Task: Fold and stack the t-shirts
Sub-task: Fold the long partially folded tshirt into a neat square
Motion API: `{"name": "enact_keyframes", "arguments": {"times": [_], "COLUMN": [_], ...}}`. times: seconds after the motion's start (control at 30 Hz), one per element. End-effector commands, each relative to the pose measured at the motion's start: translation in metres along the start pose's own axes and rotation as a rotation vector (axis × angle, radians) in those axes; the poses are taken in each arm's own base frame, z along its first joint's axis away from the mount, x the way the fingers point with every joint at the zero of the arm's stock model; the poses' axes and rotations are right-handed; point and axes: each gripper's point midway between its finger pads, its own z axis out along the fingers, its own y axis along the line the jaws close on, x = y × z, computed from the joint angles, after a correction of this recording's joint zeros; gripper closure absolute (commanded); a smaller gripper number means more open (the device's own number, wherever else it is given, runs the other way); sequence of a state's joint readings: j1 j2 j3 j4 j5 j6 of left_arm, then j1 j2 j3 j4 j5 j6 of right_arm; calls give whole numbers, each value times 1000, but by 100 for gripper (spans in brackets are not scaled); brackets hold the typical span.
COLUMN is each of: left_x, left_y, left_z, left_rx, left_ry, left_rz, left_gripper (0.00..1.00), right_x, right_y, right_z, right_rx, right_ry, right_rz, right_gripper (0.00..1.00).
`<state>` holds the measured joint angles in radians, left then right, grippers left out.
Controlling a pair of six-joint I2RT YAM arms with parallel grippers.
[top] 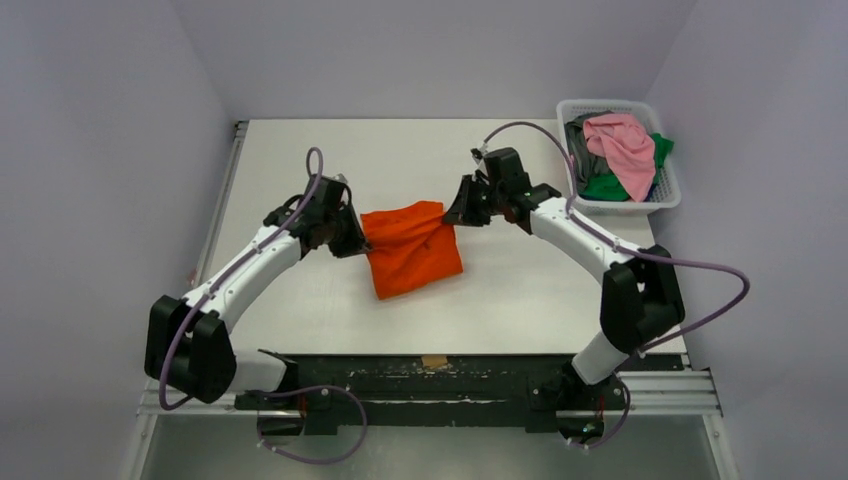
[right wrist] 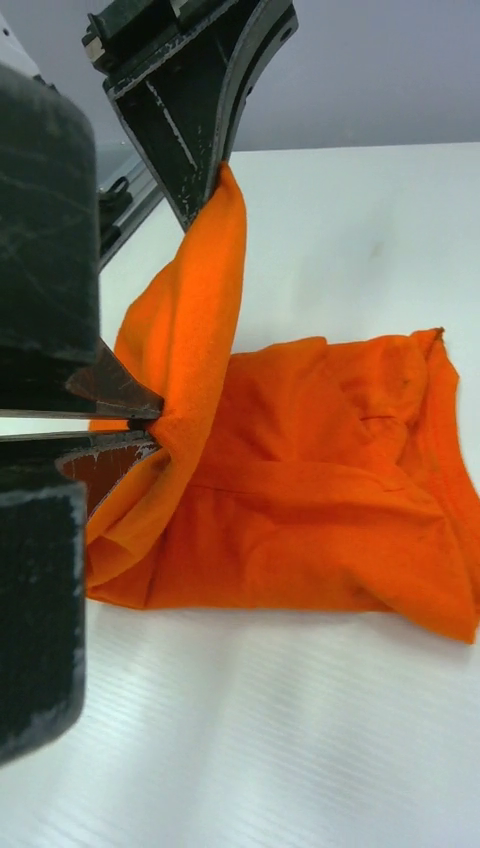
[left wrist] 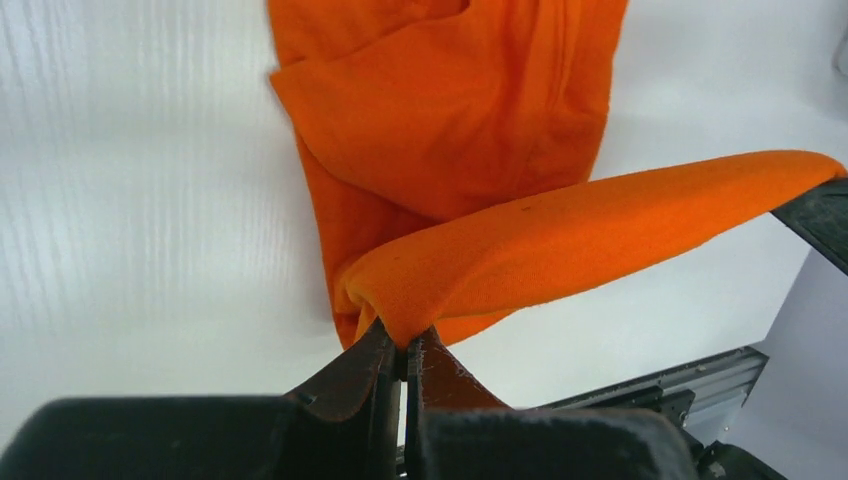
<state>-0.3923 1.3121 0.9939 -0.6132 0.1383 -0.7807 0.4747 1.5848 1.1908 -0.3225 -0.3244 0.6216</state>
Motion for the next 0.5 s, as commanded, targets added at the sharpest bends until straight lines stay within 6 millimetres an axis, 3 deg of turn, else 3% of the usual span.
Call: {"name": "enact_keyframes", "arguments": {"times": [0.0, 0.37, 0.43, 0.47], "left_x": [-30, -87, -94, -99], "left_y": [6, 30, 34, 34], "left_z": [13, 64, 77, 82], "left_rx": [-47, -186, -206, -205], "left_ry": [-18, 22, 30, 33], "left_rz": [22, -34, -37, -35], "left_gripper": [100, 100, 89, 77], "right_x": [-41, -79, -88, -91], "right_y": [15, -13, -21, -27], "right_z": [14, 87, 101, 108], "right_rx": [-25, 21, 26, 37], "right_ry": [-56, -55, -68, -74], "right_rz": [-73, -35, -27, -17], "right_gripper": [100, 100, 99, 97]}}
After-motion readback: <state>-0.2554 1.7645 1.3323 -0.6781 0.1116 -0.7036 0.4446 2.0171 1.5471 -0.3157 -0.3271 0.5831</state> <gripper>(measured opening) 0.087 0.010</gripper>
